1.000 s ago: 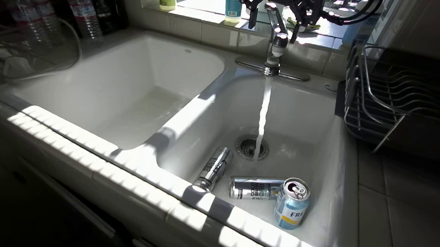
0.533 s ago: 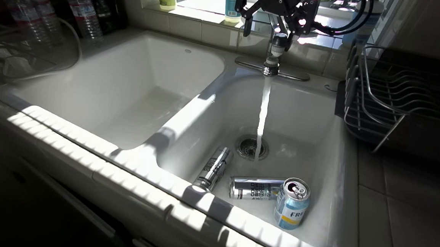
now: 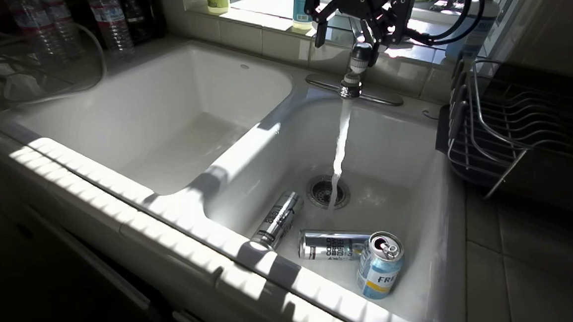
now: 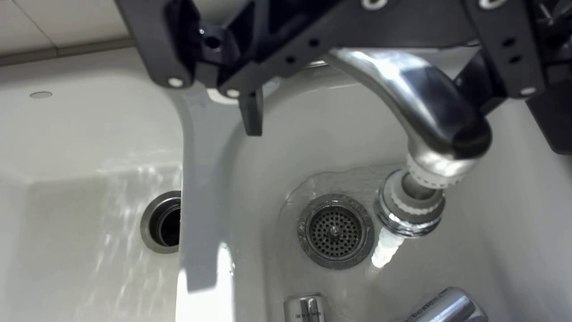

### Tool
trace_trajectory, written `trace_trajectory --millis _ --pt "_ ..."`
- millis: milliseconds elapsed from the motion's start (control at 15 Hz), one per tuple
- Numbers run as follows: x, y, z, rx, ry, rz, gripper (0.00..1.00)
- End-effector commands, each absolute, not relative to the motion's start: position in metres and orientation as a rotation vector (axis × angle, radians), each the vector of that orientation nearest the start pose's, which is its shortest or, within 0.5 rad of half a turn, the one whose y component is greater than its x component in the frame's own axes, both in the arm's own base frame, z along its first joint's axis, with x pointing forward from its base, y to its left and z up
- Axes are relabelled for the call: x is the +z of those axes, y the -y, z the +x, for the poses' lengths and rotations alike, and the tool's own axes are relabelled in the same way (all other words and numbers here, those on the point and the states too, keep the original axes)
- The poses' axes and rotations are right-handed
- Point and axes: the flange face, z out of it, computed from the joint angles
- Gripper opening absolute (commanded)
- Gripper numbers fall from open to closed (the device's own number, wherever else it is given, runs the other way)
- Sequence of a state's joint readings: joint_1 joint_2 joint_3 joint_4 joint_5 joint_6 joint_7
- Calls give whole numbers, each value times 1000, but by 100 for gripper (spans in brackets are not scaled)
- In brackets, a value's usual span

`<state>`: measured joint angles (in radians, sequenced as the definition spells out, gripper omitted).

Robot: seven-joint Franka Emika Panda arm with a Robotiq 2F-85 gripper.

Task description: Move the faucet head to the left and then push the faucet handle down

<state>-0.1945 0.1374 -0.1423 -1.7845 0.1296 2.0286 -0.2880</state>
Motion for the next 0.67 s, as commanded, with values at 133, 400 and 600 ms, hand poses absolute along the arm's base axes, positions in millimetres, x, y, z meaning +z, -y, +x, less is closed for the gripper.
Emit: trace_trajectory --millis 133,400,600 --pt "481 154 591 -128 -251 -3040 100" --pt "476 135 593 -63 -281 -3027 100" --pt "471 122 597 -34 -307 -3023 100"
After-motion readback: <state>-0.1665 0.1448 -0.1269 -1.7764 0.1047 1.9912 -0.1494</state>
